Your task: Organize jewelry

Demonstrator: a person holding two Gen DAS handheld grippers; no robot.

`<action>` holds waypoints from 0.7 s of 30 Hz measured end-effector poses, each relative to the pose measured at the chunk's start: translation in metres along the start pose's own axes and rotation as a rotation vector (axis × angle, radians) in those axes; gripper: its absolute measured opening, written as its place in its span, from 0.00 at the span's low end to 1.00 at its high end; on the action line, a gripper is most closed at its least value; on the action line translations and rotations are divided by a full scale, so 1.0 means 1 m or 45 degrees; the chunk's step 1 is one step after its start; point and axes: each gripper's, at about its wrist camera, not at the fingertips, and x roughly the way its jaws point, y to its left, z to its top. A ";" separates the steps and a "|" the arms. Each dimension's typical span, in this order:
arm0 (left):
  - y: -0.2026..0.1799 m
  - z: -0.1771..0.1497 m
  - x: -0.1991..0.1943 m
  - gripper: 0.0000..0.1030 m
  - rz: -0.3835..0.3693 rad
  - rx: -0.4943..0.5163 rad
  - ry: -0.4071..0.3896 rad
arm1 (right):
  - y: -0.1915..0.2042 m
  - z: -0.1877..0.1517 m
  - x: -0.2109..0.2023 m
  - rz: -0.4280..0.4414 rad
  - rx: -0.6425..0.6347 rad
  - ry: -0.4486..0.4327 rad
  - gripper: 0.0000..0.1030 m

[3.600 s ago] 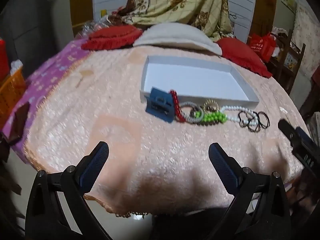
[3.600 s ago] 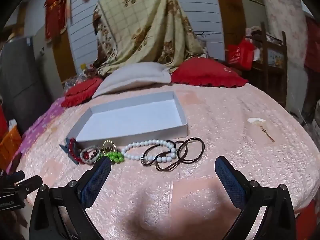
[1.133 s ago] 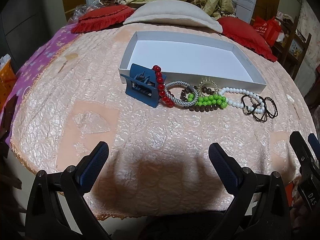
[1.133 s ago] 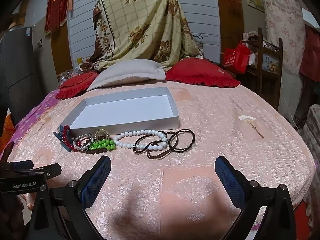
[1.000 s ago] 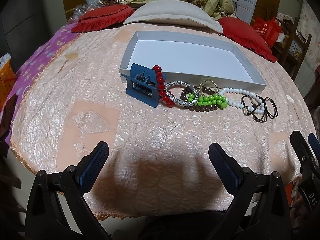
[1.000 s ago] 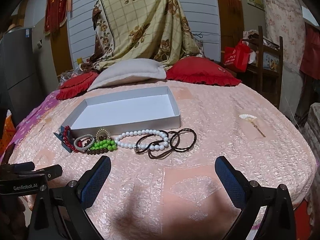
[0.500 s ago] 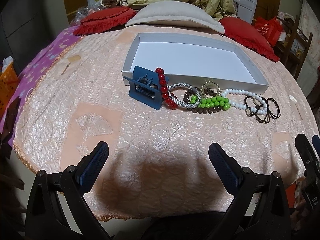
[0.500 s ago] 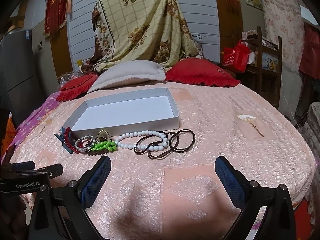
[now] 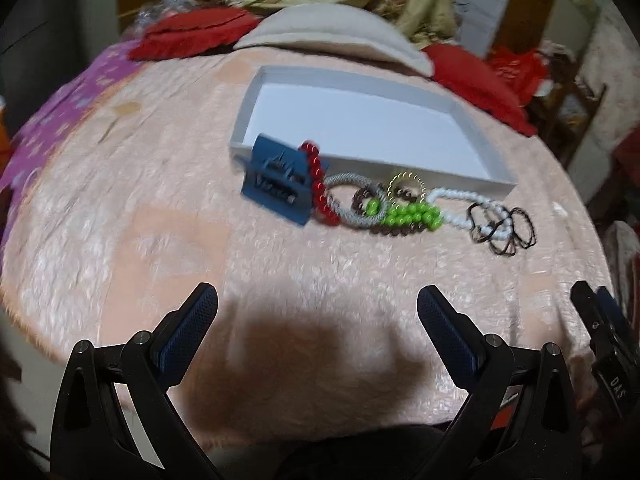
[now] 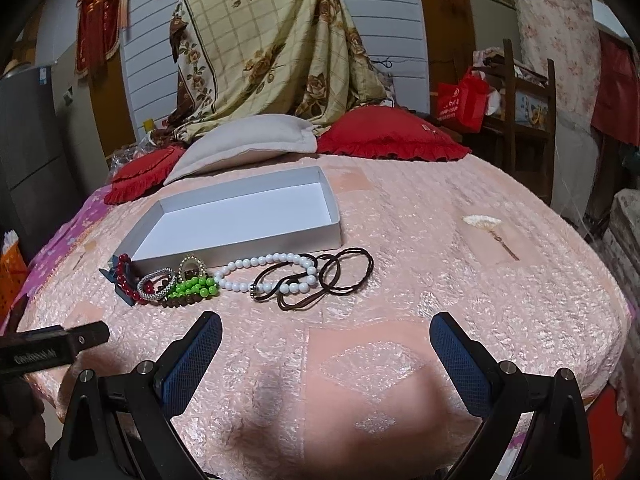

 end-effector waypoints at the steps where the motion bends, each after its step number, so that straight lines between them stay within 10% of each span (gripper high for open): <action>1: 0.005 0.003 0.001 0.98 0.005 0.018 -0.033 | -0.003 0.002 0.002 0.042 0.005 0.018 1.00; 6: 0.027 0.014 0.018 0.98 0.046 0.045 -0.124 | -0.004 0.016 0.030 0.176 -0.069 0.157 0.97; 11: 0.050 0.013 0.042 0.98 0.083 -0.029 -0.071 | 0.000 0.035 0.054 0.271 -0.241 0.200 0.72; 15: 0.045 0.005 0.044 0.98 0.035 -0.045 -0.035 | -0.013 0.043 0.085 0.332 -0.256 0.257 0.35; 21: 0.034 0.005 0.046 0.98 0.064 -0.016 -0.037 | -0.017 0.048 0.104 0.256 -0.249 0.260 0.23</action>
